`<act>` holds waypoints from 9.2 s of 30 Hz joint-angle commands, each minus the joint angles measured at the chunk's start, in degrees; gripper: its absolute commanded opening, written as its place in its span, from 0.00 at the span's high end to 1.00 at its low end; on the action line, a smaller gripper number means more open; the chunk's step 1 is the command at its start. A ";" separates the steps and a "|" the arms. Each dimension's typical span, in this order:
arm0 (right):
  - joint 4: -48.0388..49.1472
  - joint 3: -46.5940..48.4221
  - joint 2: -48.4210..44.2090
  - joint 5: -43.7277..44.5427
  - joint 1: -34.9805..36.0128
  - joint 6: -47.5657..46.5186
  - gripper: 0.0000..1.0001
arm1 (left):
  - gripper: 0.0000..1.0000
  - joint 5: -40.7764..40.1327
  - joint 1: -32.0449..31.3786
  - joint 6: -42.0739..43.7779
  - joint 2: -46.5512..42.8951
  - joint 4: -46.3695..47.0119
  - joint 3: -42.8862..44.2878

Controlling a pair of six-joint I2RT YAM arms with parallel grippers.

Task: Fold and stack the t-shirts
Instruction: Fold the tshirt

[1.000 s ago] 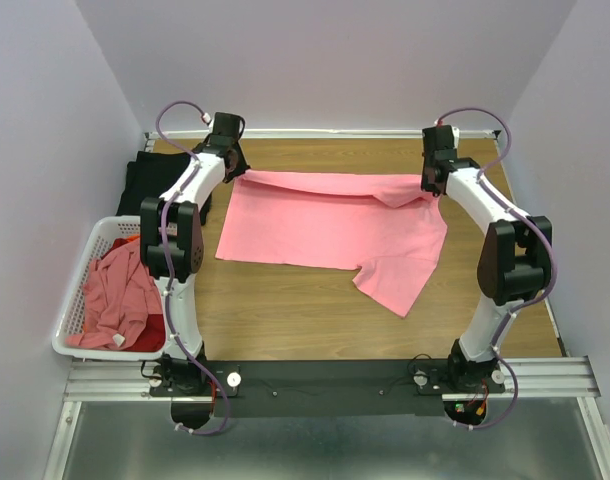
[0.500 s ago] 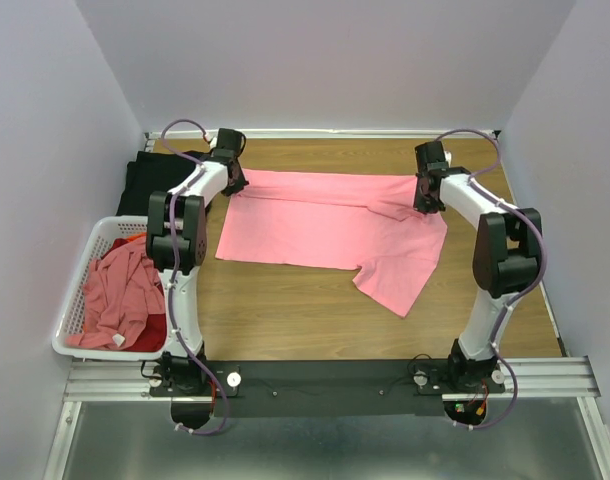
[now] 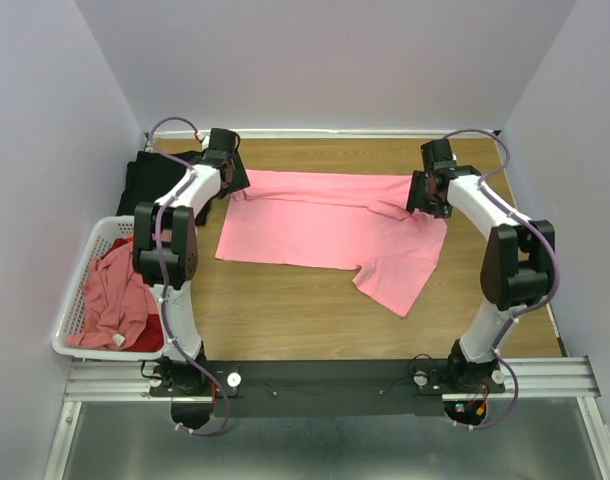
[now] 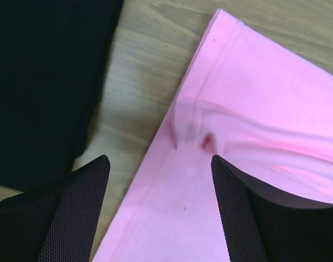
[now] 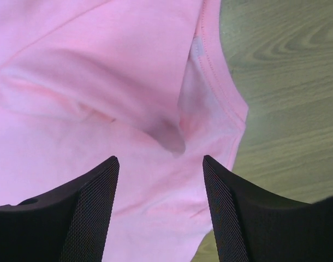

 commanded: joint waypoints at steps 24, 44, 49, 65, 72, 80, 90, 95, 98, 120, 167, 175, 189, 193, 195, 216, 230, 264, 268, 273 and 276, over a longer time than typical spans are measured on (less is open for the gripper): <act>6.10 -31.13 -17.46 -6.93 -8.00 13.40 0.59 | 0.53 7.69 -2.64 -6.53 -19.00 5.22 -37.42; 9.33 -28.78 -32.09 -19.04 -24.18 9.10 0.51 | 0.32 9.02 -5.46 -13.57 -47.57 2.68 -47.55; 16.11 -22.19 -23.57 -28.90 -24.18 5.85 0.51 | 0.30 4.01 -2.91 -9.00 -40.91 4.95 -37.01; 27.02 0.83 6.66 -37.60 -24.18 4.36 0.56 | 0.53 9.27 -2.03 -1.70 -3.29 7.78 -2.55; 26.84 6.64 14.83 -38.30 -24.18 3.39 0.56 | 0.60 10.94 -2.20 -1.79 2.25 7.51 1.32; 26.93 6.65 16.96 -38.92 -24.18 4.35 0.56 | 0.60 10.95 -3.00 -2.40 5.25 7.42 1.85; 26.84 5.86 16.17 -38.39 -24.18 3.65 0.56 | 0.55 5.50 -3.00 -3.81 1.22 6.01 -0.60; 26.93 5.24 17.13 -39.01 -24.18 4.18 0.56 | 0.49 4.53 -3.61 -3.11 -1.87 6.90 -3.15; 27.02 5.15 17.57 -40.06 -24.18 4.44 0.56 | 0.48 3.48 -4.14 -2.93 -3.62 7.42 -4.64; 26.93 5.50 19.77 -40.15 -24.36 5.76 0.66 | 0.57 4.09 -4.49 -2.84 7.44 4.96 -0.34; 13.66 -17.14 -13.53 -15.72 -8.89 4.52 0.34 | 0.22 3.92 -5.54 -6.88 -20.14 9.97 -24.04; 13.57 -24.73 -19.34 -16.07 -8.89 4.00 0.35 | 0.36 4.53 -5.54 -7.41 -18.66 13.31 -26.36; 13.48 -25.61 -22.15 -16.25 -8.89 3.39 0.35 | 0.56 6.20 -5.63 -7.24 -12.16 13.84 -23.63; 13.39 -25.96 -22.59 -15.98 -8.80 3.21 0.35 | 0.57 6.38 -5.81 -7.15 -11.19 13.84 -23.37; 13.39 -26.22 -22.85 -15.81 -8.89 3.21 0.35 | 0.57 6.38 -6.07 -7.06 -10.92 13.75 -23.19; 13.31 -27.54 -24.44 -16.25 -8.89 3.65 0.35 | 0.84 4.97 -7.30 -6.18 -10.57 12.96 -22.31; 13.13 -27.54 -23.21 -15.10 -8.89 3.21 0.35 | 1.00 -1.70 -7.30 -1.53 -13.12 -1.36 -15.90; 13.57 -11.20 0.61 11.53 10.63 -17.09 0.52 | 1.00 -2.50 -7.30 2.61 -11.01 -5.67 -12.56; 13.57 -11.19 0.35 9.60 10.63 -17.01 0.57 | 1.00 -2.41 -7.21 2.69 -10.66 -5.59 -12.12; 13.66 -12.69 -1.59 8.28 11.06 -17.18 0.57 | 1.00 -2.32 -7.30 2.87 -10.66 -5.50 -12.38; 13.66 -12.69 -1.33 7.75 11.33 -17.36 0.57 | 1.00 -2.15 -7.30 2.78 -10.57 -5.32 -12.38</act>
